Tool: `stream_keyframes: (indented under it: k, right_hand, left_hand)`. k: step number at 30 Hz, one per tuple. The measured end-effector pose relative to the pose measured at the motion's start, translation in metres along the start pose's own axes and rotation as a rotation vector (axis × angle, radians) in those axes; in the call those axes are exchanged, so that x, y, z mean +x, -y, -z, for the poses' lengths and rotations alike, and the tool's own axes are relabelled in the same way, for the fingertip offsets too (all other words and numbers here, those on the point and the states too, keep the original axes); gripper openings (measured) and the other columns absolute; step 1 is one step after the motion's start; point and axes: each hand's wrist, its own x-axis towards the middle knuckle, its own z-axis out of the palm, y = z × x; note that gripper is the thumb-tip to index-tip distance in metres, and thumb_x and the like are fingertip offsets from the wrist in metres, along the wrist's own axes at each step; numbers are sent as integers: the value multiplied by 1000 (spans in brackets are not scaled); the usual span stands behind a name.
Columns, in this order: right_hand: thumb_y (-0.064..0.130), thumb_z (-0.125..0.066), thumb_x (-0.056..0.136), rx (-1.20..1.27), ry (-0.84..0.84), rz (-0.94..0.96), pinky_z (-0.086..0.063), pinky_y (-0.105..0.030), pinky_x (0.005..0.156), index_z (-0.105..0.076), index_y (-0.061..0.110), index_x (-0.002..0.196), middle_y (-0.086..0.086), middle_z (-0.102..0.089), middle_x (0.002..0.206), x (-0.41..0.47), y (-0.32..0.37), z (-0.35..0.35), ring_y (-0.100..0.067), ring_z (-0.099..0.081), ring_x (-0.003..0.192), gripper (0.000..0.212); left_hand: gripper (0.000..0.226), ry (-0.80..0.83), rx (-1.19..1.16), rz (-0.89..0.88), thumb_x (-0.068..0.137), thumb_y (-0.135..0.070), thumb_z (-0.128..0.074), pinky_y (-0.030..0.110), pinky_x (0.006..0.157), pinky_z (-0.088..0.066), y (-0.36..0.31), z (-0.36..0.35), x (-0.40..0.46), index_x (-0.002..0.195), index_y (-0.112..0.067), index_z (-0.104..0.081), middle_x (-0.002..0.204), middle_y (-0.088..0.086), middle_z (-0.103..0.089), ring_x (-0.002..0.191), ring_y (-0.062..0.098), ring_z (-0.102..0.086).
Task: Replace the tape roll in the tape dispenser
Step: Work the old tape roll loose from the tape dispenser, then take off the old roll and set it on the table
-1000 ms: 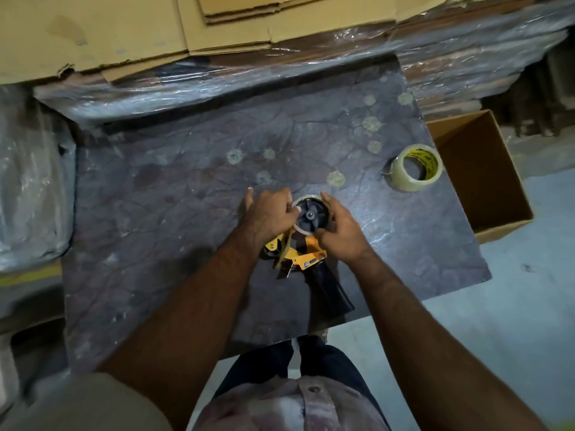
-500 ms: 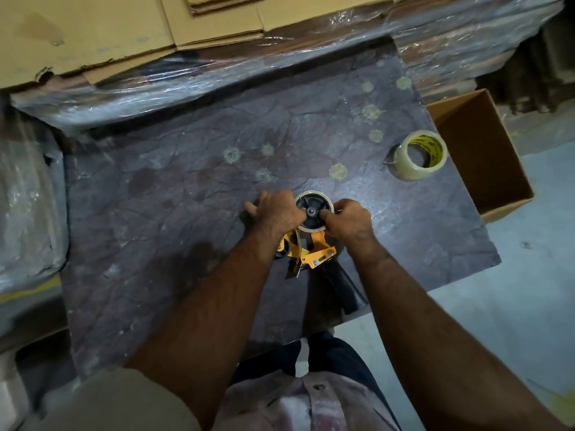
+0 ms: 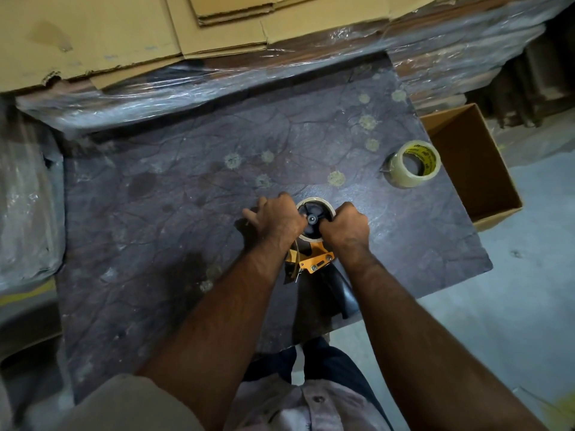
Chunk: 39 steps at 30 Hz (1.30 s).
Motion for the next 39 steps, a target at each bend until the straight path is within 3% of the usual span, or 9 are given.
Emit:
stream_keyframes:
  k: [6, 9, 14, 17, 21, 27, 33, 36, 39]
  right_hand:
    - [31, -68, 83, -21, 2, 42, -44, -33, 68, -59, 9, 114, -15, -67, 108, -7, 5, 13, -28, -55, 85, 39]
    - [27, -67, 84, -13, 14, 23, -44, -33, 70, -57, 8, 118, -17, -67, 112, -11, 7, 17, -35, -63, 100, 40]
    - [35, -71, 82, 19, 52, 39, -47, -30, 72, -60, 11, 111, -14, -70, 108, -5, 2, 24, -32, -66, 95, 39]
    - [31, -76, 85, 302, 130, -22, -64, -44, 74, -55, 10, 109, -16, -70, 98, -9, -3, 29, -32, -75, 78, 37]
    - [30, -72, 92, 625, 290, -55, -62, -53, 81, -48, 8, 127, -26, -72, 98, -26, -6, 48, -33, -74, 80, 47]
    - [31, -76, 89, 482, 530, 302, -61, -29, 77, -31, 40, 147, -15, -76, 106, -49, 2, 83, -26, -75, 98, 74]
    - [32, -91, 70, 102, 164, 700, -50, -32, 99, -30, 22, 156, -2, -51, 146, -40, 20, 102, -19, -53, 130, 106]
    - [33, -94, 63, 62, 124, 757, -51, -46, 102, -29, 20, 157, -5, -49, 152, -29, 29, 108, -22, -50, 134, 115]
    - [32, -94, 61, 32, 83, 764, -51, -46, 99, -35, 20, 152, -6, -56, 143, -14, 32, 107, -26, -55, 126, 109]
  left_hand:
    - [41, -94, 54, -64, 79, -46, -73, 50, 98, -28, -2, 8, 3, 113, -25, -62, 109, 0, -69, 121, 24, -52]
    - [42, -135, 38, -97, 80, -46, -71, 52, 100, -29, -3, 10, -1, 115, -24, -62, 114, 3, -70, 123, 26, -52]
    - [34, -38, -242, -158, 75, -51, -73, 49, 102, -42, 13, 5, 5, 91, -24, -60, 95, -1, -69, 103, 26, -64]
    - [36, 64, -540, -237, 66, -52, -76, 46, 84, -59, 25, 9, 3, 85, -27, -61, 81, -9, -69, 82, 17, -70]
    - [48, 81, -707, -332, 69, -65, -70, 49, 93, -57, 41, 21, -5, 100, -30, -70, 91, -14, -75, 90, 8, -72]
    - [40, -20, -801, -422, 83, -53, -63, 47, 96, -56, 43, 55, -12, 107, -23, -77, 100, -6, -78, 97, 14, -72]
    - [25, -80, -787, -493, 97, -28, -62, 42, 96, -56, 28, 89, -26, 115, -16, -76, 106, -1, -77, 98, 15, -71]
    - [46, 24, -809, -493, 97, -57, -51, 43, 98, -55, 17, 95, -30, 112, -22, -77, 108, -3, -78, 101, 13, -72]
    - [85, 239, -941, -424, 88, -84, -28, 34, 109, -38, 8, 96, -30, 140, -24, -60, 146, -1, -58, 134, 14, -53]
